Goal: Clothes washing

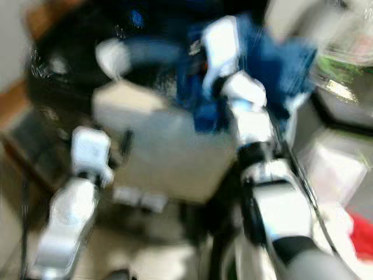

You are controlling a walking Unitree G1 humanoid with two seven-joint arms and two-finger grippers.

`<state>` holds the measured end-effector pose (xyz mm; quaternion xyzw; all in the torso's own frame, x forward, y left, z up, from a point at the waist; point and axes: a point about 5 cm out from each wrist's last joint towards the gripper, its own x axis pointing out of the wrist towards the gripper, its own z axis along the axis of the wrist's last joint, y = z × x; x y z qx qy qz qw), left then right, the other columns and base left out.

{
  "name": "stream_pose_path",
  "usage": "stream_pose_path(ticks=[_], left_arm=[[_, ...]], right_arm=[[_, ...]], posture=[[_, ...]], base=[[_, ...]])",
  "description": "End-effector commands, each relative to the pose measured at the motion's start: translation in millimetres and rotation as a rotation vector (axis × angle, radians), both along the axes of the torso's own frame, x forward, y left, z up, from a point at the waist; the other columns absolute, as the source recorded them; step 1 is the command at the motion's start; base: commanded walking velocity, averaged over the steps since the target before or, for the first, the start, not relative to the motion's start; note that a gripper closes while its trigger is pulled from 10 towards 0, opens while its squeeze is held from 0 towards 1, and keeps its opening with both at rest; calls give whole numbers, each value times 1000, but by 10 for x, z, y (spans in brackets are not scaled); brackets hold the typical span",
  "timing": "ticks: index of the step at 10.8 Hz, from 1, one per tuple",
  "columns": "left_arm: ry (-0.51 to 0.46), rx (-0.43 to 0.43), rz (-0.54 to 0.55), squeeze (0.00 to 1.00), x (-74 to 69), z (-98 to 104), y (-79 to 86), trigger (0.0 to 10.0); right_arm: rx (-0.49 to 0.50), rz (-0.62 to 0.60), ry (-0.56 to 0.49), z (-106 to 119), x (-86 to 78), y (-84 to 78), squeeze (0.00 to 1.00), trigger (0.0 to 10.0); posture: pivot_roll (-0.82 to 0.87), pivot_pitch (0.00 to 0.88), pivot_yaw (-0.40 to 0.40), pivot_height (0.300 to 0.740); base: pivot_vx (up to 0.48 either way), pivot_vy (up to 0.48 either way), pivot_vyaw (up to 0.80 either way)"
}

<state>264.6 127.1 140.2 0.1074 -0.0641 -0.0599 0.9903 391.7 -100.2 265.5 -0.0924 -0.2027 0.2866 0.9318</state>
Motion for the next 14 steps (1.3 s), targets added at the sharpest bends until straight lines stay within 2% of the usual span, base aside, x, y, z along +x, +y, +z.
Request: stream_pose_path(ticks=[1, 3, 4, 5, 6, 7, 9, 10, 11, 12, 14], left_arm=[[-2, 4, 122, 0, 108, 51, 182, 10000], [0, -4, 123, 0, 108, 46, 184, 10000], [-5, -8, 118, 0, 111, 51, 179, 10000], [-4, -9, 117, 0, 113, 50, 177, 10000], [0, -5, 117, 0, 124, 46, 173, 10000], [3, -2, 117, 0, 124, 41, 179, 10000], [6, -3, 127, 0, 107, 38, 209, 10000], [-26, -15, 113, 0, 104, 133, 228, 10000], [-93, -55, 94, 0, 123, 302, 242, 10000], [-166, -103, 58, 0, 141, 492, 204, 10000], [-250, -135, -39, 0, 182, 803, 11, 10000]], right_arm=[[16, 5, -79, 238, -36, -78, 0, 0], [50, 5, -137, 537, -50, -113, 0, 0], [48, -79, -156, 702, 25, -224, 0, 10000], [32, -161, -163, 755, 77, -333, 0, 10000], [53, -366, -116, 796, 184, -627, 0, 10000], [92, -468, -72, 791, 220, -809, 0, 10000], [160, -701, -66, 833, 206, -1192, 0, 10000], [166, -838, -54, 843, 164, -1470, 0, 10000], [155, -899, -27, 782, 143, -1604, 0, 10000], [118, -949, -18, 735, 122, -1698, 0, 10000], [84, -1022, 42, 556, 104, -1817, 0, 10000]], posture=[[195, 0, -145, 740], [193, 0, -145, 740], [192, 0, -147, 740], [192, 0, -148, 740], [192, 0, -151, 740], [197, 0, -154, 740], [212, 0, -158, 740], [217, 0, -157, 740], [226, 0, -159, 740], [229, 0, -161, 740], [255, 0, -174, 740]], base=[[0, 0, 675], [0, 0, 0], [0, 0, 0], [0, 0, 0], [0, 0, 0], [0, 0, 0], [0, 0, 0], [0, 0, 0], [0, 0, 0], [0, 0, 0], [0, 0, 0]])
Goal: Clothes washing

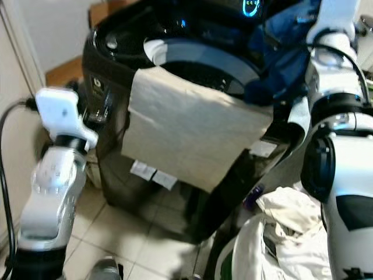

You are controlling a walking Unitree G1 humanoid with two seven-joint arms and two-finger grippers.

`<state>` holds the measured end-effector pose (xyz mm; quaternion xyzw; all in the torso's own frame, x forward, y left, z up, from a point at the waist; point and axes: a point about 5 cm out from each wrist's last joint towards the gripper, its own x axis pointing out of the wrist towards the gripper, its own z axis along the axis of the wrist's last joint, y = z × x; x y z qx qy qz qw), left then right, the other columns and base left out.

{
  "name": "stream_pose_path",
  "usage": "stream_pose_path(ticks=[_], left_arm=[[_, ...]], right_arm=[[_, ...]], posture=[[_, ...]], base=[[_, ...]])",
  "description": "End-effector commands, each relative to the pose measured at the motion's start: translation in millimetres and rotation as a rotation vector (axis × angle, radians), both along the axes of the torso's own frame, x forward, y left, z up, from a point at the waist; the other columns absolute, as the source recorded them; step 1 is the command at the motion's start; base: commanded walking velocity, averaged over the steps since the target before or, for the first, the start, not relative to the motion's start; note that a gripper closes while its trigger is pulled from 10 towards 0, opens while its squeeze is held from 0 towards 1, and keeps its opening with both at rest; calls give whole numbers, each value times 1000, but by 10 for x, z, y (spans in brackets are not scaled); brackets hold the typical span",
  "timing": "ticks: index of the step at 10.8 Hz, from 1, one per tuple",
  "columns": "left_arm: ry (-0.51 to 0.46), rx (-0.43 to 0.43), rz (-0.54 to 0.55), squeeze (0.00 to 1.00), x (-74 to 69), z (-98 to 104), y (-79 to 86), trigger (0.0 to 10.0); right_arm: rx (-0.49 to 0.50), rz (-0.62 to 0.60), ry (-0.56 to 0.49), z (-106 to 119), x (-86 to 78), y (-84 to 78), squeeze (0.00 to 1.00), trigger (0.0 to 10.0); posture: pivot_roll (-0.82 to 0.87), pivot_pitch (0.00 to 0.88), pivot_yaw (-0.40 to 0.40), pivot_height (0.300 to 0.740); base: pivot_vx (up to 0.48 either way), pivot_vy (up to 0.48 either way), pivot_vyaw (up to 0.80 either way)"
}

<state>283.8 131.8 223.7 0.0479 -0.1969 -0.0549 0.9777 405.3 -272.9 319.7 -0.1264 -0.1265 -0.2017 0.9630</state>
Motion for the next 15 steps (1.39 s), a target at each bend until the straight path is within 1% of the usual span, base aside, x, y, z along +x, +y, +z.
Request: stream_pose_path(ticks=[1, 2, 3, 4, 5, 6, 7, 8, 9, 10, 11, 12, 13, 15], left_arm=[[-27, -2, -70, 0, -34, 106, -131, 10000], [-50, -38, -106, 0, -92, 220, -154, 10000], [-61, -62, -128, 0, -135, 268, -160, 10000], [-80, -77, -165, 0, -247, 337, -155, 10000], [-81, -57, -154, 0, -290, 351, -124, 10000], [-68, -55, -129, 0, -304, 333, -77, 10000], [-41, -62, -90, 0, -338, 285, -23, 10000], [-30, -62, -86, 0, -379, 273, -29, 10000], [-35, -45, -90, 0, -431, 297, -52, 10000], [-53, -32, -106, 0, -468, 342, -79, 10000], [-66, -28, -120, 0, -500, 390, -96, 10000], [-60, -28, -116, 0, -503, 382, -87, 10000], [-51, -28, -113, 0, -509, 366, -82, 10000], [-46, -24, -135, 0, -539, 382, -111, 10000]], right_arm=[[27, -61, 51, -106, -39, -146, 0, 10000], [74, -54, 78, -192, -26, -131, 0, 10000], [32, -41, 105, -223, -8, -83, 0, 10000], [-107, -21, 100, -119, 32, 50, 0, 10000], [-180, -8, 81, -3, 56, 144, 0, 10000], [-197, 5, 79, 24, 71, 199, 0, 10000], [-230, 43, 111, -43, 108, 316, 906, 10000], [-249, 78, 143, -114, 131, 389, 1000, 10000], [-330, 133, 198, -219, 162, 522, 1000, 10000], [-376, 153, 230, -280, 171, 568, 1000, 10000], [-401, 160, 265, -349, 174, 581, 1000, 10000], [-396, 168, 277, -367, 175, 582, 1000, 10000], [-420, 153, 298, -376, 175, 566, 1000, 10000], [-541, 113, 345, -392, 172, 539, 1000, 10000]], posture=[[265, 0, -172, 740], [287, 0, -179, 740], [305, 0, -184, 740], [349, 0, -208, 740], [367, 0, -221, 740], [377, 0, -231, 740], [391, 0, -251, 740], [398, 0, -265, 740], [400, 0, -271, 740], [403, 0, -276, 740], [409, 0, -280, 740], [412, 0, -282, 740], [414, 0, -282, 740], [415, 0, -280, 740]], base=[[0, 0, 0], [0, 0, 0], [0, 0, 0], [0, 0, 0], [0, 0, 0], [0, 0, 0], [0, 0, 0], [0, 0, 0], [0, 0, 0], [0, 0, 0], [0, 0, 0], [0, 0, 0], [0, 0, 0], [0, 0, 0]])
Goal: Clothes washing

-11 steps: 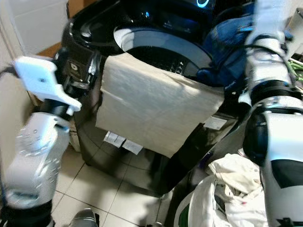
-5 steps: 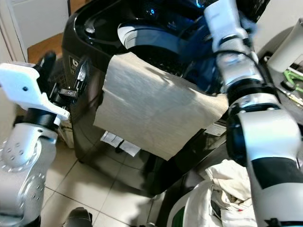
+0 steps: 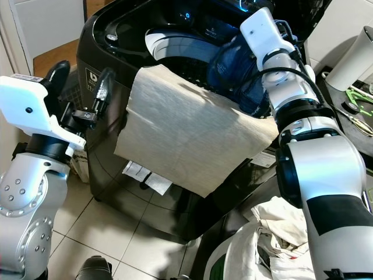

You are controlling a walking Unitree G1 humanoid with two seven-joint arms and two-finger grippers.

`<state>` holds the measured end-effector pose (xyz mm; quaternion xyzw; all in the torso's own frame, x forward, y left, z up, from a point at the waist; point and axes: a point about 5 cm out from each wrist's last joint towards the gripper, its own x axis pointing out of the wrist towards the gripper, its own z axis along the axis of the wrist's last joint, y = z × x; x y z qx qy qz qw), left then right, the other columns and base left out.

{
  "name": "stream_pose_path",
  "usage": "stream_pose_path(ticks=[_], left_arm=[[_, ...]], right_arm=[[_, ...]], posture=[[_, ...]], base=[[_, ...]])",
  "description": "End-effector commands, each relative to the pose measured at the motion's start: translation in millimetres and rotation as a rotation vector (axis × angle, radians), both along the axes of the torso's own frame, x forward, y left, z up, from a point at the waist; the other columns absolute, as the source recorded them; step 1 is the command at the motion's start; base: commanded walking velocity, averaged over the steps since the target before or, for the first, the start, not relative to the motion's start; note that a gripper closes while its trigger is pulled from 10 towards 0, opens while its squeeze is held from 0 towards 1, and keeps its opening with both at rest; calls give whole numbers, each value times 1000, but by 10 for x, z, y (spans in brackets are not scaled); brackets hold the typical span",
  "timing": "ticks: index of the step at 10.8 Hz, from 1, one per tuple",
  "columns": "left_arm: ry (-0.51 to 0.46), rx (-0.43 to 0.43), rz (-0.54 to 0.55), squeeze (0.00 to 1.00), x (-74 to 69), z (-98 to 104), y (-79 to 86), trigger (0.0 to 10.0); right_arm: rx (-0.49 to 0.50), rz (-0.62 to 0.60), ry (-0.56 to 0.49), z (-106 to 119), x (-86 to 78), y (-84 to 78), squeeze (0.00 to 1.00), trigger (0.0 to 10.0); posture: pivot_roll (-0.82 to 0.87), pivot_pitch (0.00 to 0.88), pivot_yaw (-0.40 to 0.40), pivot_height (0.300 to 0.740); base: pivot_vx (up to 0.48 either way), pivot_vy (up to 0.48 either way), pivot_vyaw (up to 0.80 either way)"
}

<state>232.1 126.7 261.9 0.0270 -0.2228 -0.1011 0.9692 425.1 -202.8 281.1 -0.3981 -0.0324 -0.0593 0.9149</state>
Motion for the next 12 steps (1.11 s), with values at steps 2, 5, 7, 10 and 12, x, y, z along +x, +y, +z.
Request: stream_pose_path(ticks=[2, 5, 7, 10, 12], left_arm=[[-36, -19, -132, 0, -73, 109, -145, 10000], [-3, -30, -185, 0, -81, 44, -240, 10000], [10, -38, -183, 0, -52, 34, -234, 10000], [18, -34, -166, 0, -18, 7, -220, 10000], [16, -33, -164, 0, -12, 4, -224, 10000]], right_arm=[[34, -54, 22, -22, -25, -162, 1000, 10000], [102, -43, 34, -53, -25, -158, 1000, 10000], [352, -44, 21, -49, -25, -181, 1000, 10000], [514, 7, -32, 144, -5, -115, 1000, 10000], [767, 55, -35, 161, 9, -59, 1000, 10000]], posture=[[417, 0, -281, 740], [398, 0, -277, 740], [389, 0, -275, 740], [387, 0, -280, 740], [382, 0, -280, 740]], base=[[0, 0, 0], [0, 0, 0], [0, 0, 0], [0, 0, 0], [0, 0, 0]])
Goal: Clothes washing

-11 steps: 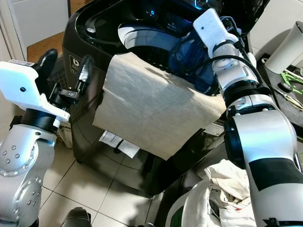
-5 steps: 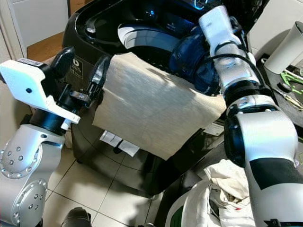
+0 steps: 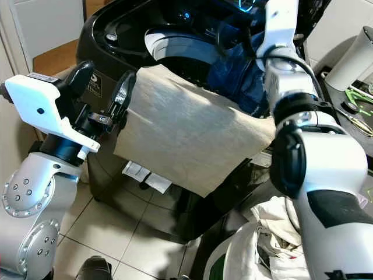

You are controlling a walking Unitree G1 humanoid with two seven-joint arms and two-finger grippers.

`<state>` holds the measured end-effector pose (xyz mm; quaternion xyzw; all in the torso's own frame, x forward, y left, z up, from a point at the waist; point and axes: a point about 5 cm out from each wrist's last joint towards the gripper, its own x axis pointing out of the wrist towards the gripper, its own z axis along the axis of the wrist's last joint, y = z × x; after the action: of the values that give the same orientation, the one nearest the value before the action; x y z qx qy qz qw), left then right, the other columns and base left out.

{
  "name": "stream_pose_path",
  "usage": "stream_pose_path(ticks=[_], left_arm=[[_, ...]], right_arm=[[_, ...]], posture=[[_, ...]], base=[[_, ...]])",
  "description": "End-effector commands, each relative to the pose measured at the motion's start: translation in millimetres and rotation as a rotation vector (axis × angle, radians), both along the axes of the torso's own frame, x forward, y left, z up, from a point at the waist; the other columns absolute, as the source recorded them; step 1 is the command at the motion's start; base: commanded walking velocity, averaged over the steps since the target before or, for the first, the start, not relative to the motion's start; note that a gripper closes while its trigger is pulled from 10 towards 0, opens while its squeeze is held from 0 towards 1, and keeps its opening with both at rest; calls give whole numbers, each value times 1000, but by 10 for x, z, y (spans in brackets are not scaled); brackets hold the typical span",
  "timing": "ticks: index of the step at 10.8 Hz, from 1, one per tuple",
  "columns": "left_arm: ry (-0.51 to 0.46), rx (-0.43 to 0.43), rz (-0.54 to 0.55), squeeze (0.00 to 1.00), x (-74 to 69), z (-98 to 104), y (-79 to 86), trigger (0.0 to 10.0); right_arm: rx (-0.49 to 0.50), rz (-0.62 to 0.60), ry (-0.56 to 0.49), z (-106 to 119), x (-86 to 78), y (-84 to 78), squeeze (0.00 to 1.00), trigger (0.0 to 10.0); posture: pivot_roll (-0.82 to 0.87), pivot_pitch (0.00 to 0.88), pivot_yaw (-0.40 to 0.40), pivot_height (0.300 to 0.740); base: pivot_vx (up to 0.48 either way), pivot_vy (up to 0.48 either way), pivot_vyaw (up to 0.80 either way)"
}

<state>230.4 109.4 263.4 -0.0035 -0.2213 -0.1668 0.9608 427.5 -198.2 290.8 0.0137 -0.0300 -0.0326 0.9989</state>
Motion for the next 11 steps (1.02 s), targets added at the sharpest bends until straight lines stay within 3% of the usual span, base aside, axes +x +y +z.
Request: stream_pose_path(ticks=[1, 2, 3, 5, 6, 7, 8, 9, 11], left_arm=[[7, -3, -22, 0, 9, -14, -52, 10000], [7, -3, -24, 0, 21, -24, -62, 10000], [10, 4, -24, 0, 33, -43, -66, 10000], [21, 69, -73, 0, -1, -121, -81, 10000], [25, 84, -80, 0, -3, -143, -86, 10000], [29, 91, -73, 0, 16, -160, -74, 10000], [37, 89, -57, 0, 36, -179, -49, 10000], [62, 85, -31, 0, 54, -255, -3, 10000], [88, 86, -20, 0, 54, -347, 4, 10000]], right_arm=[[117, -10, -31, 123, -10, -79, 1000, 10000], [335, 1, -60, 197, -9, -81, 1000, 10000], [388, 11, -61, 208, -5, -55, 1000, 10000], [331, 46, -42, 185, 11, 55, 1000, 10000], [232, 57, -45, 201, 13, 83, 1000, 10000], [-114, 78, -60, 249, 19, 194, 310, 10000], [-299, 98, -63, 233, 23, 283, 0, 10000], [-339, 149, -97, 214, 19, 368, 0, 10000], [-434, 168, -274, 328, -35, 428, 0, 10000]], posture=[[375, 0, -278, 740], [371, 0, -275, 740], [367, 0, -275, 740], [366, 0, -280, 740], [363, 0, -283, 740], [355, 0, -287, 740], [351, 0, -289, 740], [342, 0, -289, 740], [300, 0, -265, 740]], base=[[0, 0, 0], [0, 0, 0], [0, 0, 0], [0, 0, 0], [0, 0, 0], [0, 0, 0], [0, 0, 0], [0, 0, 0], [0, 0, 0]])
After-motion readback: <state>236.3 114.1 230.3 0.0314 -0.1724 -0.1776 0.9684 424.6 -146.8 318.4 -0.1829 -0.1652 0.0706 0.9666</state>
